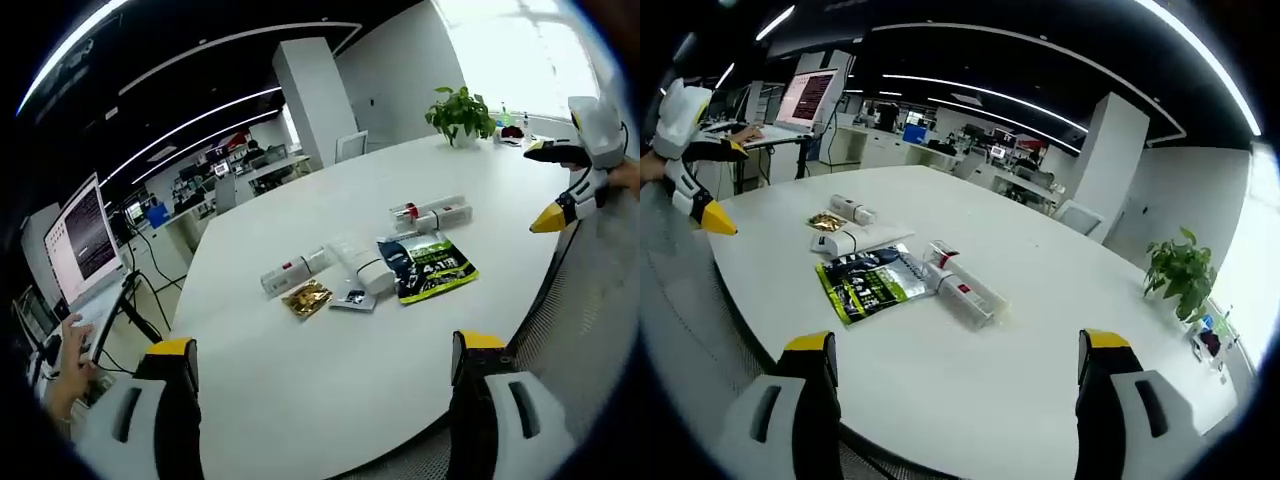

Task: Arrange the skincare products in the storage area until every visible bottle or jar stands upright without overlapping.

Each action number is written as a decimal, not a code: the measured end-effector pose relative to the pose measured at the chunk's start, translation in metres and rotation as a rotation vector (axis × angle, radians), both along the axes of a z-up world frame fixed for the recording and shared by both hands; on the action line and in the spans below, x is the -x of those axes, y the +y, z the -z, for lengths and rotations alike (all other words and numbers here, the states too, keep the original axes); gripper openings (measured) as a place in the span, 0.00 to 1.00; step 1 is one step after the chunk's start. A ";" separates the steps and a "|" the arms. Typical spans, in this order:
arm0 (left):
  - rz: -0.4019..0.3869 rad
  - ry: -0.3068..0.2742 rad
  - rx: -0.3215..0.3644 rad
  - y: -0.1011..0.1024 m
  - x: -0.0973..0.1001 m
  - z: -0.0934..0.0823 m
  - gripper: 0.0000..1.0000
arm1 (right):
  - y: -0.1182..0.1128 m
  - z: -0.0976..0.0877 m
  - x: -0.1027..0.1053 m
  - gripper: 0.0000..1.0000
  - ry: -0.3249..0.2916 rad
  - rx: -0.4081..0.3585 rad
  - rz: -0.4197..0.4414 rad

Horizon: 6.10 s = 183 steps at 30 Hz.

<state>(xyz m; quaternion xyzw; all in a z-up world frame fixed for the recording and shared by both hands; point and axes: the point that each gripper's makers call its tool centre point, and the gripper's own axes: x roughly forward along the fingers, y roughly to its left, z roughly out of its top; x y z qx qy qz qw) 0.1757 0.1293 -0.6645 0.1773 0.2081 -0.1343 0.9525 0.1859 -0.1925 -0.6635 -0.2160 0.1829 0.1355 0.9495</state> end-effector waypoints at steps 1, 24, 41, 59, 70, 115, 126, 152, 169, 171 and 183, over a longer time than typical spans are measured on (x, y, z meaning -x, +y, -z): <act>0.000 -0.003 0.002 -0.001 0.000 -0.001 0.99 | 0.000 0.000 0.000 1.00 0.001 0.000 0.000; 0.013 -0.002 -0.003 -0.007 0.001 -0.002 0.99 | -0.004 -0.002 -0.001 1.00 -0.011 -0.001 0.022; 0.017 0.001 -0.012 -0.006 -0.001 0.001 0.98 | -0.006 -0.001 -0.003 1.00 -0.008 0.004 0.030; 0.057 0.036 -0.033 -0.013 0.002 0.007 0.99 | -0.010 -0.009 -0.004 1.00 -0.054 -0.022 0.053; 0.034 0.013 -0.030 0.000 -0.005 0.005 0.99 | -0.002 -0.002 -0.001 1.00 -0.001 0.042 -0.010; 0.025 -0.004 -0.046 -0.006 0.000 0.000 0.99 | 0.022 0.020 -0.181 0.51 0.372 0.241 -0.453; 0.030 -0.002 -0.046 -0.001 -0.002 0.003 0.99 | 0.018 0.063 -0.187 0.37 0.574 0.288 -0.497; 0.027 0.005 -0.023 -0.006 -0.001 0.000 0.99 | 0.028 0.101 -0.182 0.32 0.874 0.353 -0.558; 0.028 0.046 -0.051 -0.005 0.002 0.006 0.99 | 0.027 0.107 -0.184 0.30 0.895 0.423 -0.555; 0.022 0.047 -0.038 -0.005 0.002 0.005 0.99 | 0.026 0.108 -0.187 0.29 0.897 0.428 -0.548; 0.109 0.047 0.004 -0.024 -0.006 -0.008 0.99 | 0.023 0.106 -0.185 0.27 0.854 0.376 -0.499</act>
